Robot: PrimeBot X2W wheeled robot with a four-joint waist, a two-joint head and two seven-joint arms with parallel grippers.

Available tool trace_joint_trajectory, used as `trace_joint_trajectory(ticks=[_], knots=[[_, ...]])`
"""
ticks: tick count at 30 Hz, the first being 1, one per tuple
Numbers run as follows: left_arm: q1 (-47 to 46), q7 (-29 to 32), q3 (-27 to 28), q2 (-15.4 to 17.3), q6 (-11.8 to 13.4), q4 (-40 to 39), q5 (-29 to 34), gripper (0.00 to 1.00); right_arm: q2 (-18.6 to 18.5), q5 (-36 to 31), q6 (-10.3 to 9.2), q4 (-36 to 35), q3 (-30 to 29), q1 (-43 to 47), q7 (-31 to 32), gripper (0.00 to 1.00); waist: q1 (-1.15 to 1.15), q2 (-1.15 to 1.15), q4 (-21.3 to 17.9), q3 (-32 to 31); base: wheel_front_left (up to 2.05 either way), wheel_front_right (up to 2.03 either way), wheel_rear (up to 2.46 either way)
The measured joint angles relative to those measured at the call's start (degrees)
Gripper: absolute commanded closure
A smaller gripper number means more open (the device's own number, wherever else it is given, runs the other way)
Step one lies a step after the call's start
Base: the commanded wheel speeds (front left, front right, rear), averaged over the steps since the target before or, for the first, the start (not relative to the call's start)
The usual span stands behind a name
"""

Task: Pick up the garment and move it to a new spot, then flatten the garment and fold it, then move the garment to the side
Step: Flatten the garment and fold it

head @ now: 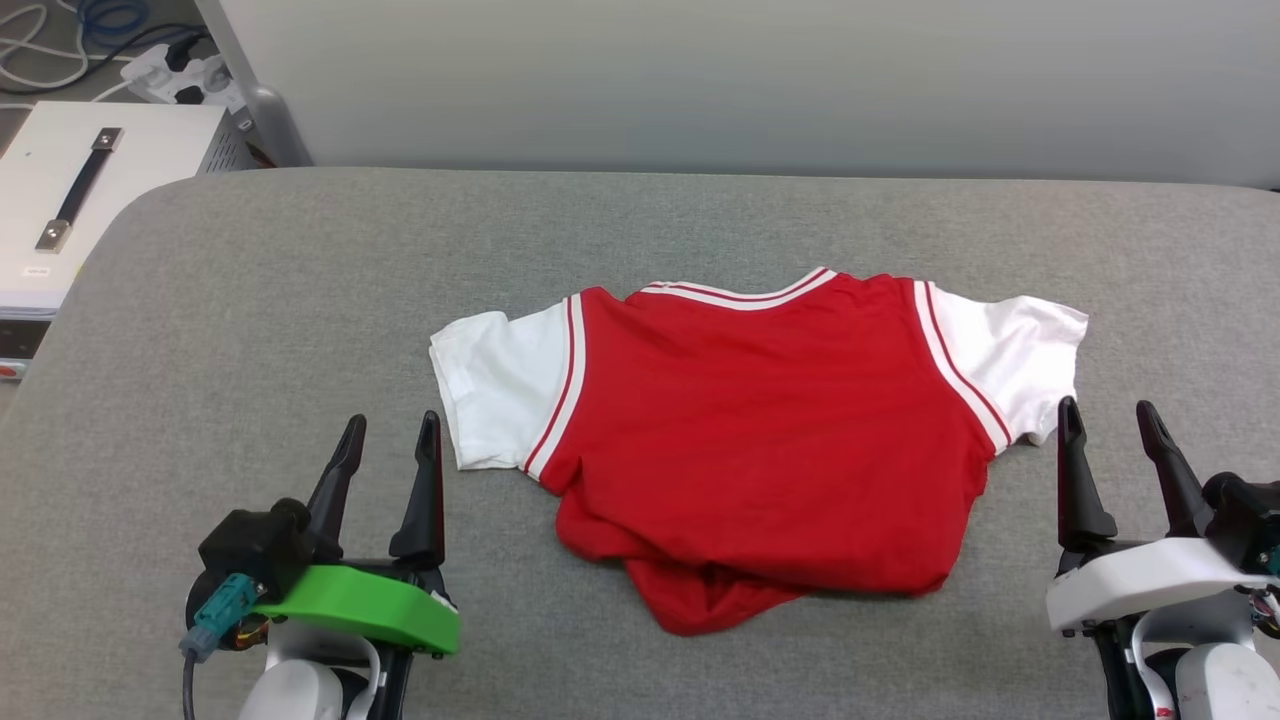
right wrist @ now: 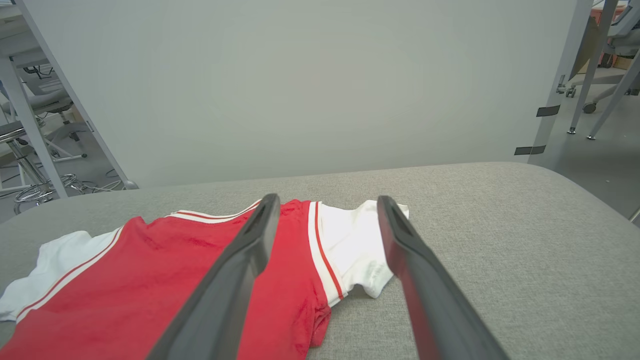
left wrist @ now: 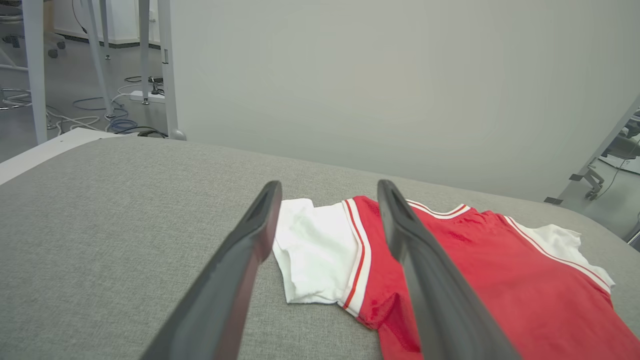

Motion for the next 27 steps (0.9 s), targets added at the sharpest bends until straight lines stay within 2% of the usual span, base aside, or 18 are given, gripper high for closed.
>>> trace_joint_trajectory(ticks=[6, 8, 11, 17, 21, 27], knots=[[-0.73, 0.29, -2.37, 2.02, 0.00, 1.58, -0.01, 0.00, 0.37, -0.02, 0.00, -1.24, 0.99, 0.49, 0.41, 0.00, 0.00, 0.00, -0.87, 0.79, 0.00, 0.00, 0.00], [-2.43, 4.08, -3.97, 4.05, 0.00, 3.00, -1.01, 0.00, 0.48, -0.05, 0.00, -2.19, 1.29, 0.48, 0.70, 0.00, 0.00, 0.00, -1.18, 1.47, 0.00, 0.00, 0.00], [-7.58, 11.92, -6.31, 8.11, 0.00, 4.03, -3.00, 0.00, 0.57, -0.25, 0.00, -3.59, 1.42, 0.45, 1.31, 0.00, 0.00, 0.00, -1.63, 2.73, 0.00, 0.00, 0.00], [-21.78, 32.57, -8.84, 15.53, -0.15, 6.99, -6.99, 0.00, 0.67, -0.86, 0.00, -5.93, 1.59, -0.15, 2.59, 0.00, 0.00, 0.00, -2.79, 6.23, 0.00, 0.00, 0.00], [-28.74, 44.74, -10.00, 17.96, -0.15, 10.59, -11.16, 0.00, 0.73, -0.87, 0.00, -6.72, 2.11, -1.50, 2.63, 0.00, 0.00, 0.00, -3.86, 8.75, 0.00, 0.00, 0.00], [-35.62, 55.46, -10.74, 20.93, -0.15, 15.56, -14.32, 0.00, 1.02, -0.87, 0.00, -7.24, 3.23, -3.46, 2.55, 0.00, 0.00, 0.00, -5.99, 12.27, 0.00, 0.00, 0.00]])
